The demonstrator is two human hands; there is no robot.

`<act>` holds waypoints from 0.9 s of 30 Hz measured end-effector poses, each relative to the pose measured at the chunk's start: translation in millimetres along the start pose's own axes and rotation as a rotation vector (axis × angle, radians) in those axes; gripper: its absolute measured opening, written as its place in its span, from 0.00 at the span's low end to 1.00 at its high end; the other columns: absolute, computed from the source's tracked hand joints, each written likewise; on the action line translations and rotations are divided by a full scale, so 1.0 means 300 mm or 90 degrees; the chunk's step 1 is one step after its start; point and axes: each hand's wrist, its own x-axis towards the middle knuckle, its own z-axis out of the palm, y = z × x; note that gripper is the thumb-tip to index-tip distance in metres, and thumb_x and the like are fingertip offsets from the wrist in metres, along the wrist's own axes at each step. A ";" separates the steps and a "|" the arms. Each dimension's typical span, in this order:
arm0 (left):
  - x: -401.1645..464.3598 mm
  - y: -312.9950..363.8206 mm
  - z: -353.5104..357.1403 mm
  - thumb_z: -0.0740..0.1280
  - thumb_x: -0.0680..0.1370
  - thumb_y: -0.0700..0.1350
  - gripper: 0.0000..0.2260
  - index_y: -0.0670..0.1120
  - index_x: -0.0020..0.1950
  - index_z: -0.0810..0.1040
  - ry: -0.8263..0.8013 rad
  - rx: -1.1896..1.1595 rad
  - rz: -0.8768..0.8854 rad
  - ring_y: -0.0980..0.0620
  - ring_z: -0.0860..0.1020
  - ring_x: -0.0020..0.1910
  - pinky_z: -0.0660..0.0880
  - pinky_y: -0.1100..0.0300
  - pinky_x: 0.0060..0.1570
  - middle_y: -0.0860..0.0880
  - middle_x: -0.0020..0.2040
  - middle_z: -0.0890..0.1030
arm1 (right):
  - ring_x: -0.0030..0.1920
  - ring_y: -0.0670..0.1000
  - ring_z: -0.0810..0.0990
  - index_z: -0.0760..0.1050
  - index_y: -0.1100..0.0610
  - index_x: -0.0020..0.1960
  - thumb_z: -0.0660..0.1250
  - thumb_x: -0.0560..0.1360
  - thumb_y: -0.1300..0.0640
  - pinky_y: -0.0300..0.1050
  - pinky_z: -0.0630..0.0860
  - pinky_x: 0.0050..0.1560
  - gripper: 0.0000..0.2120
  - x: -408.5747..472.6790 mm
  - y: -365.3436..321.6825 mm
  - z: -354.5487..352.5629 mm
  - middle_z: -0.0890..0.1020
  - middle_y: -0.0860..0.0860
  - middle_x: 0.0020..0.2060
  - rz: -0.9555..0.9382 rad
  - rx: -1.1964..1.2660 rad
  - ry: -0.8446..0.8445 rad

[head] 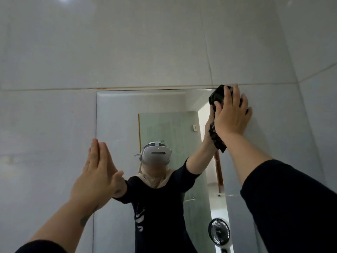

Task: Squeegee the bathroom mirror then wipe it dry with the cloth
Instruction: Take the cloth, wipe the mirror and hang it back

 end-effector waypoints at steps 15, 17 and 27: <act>-0.003 0.011 -0.018 0.60 0.78 0.57 0.41 0.48 0.75 0.32 0.005 -0.010 -0.005 0.52 0.39 0.77 0.61 0.50 0.71 0.54 0.74 0.26 | 0.71 0.60 0.65 0.65 0.43 0.72 0.56 0.80 0.48 0.63 0.66 0.65 0.20 -0.182 -0.302 0.030 0.62 0.54 0.75 -0.110 0.125 0.059; -0.020 -0.005 -0.030 0.59 0.78 0.57 0.40 0.48 0.75 0.32 0.004 -0.007 -0.027 0.52 0.39 0.76 0.60 0.51 0.72 0.53 0.74 0.27 | 0.71 0.60 0.66 0.66 0.43 0.71 0.59 0.79 0.49 0.64 0.65 0.65 0.20 -0.243 -0.414 0.036 0.63 0.54 0.75 -0.178 0.134 0.040; -0.055 -0.045 -0.025 0.55 0.80 0.55 0.34 0.47 0.77 0.37 0.049 -0.006 -0.027 0.55 0.42 0.77 0.55 0.55 0.74 0.53 0.77 0.35 | 0.68 0.61 0.70 0.73 0.45 0.66 0.65 0.77 0.50 0.64 0.64 0.65 0.18 -0.452 -0.743 0.047 0.70 0.53 0.71 -0.481 0.204 -0.008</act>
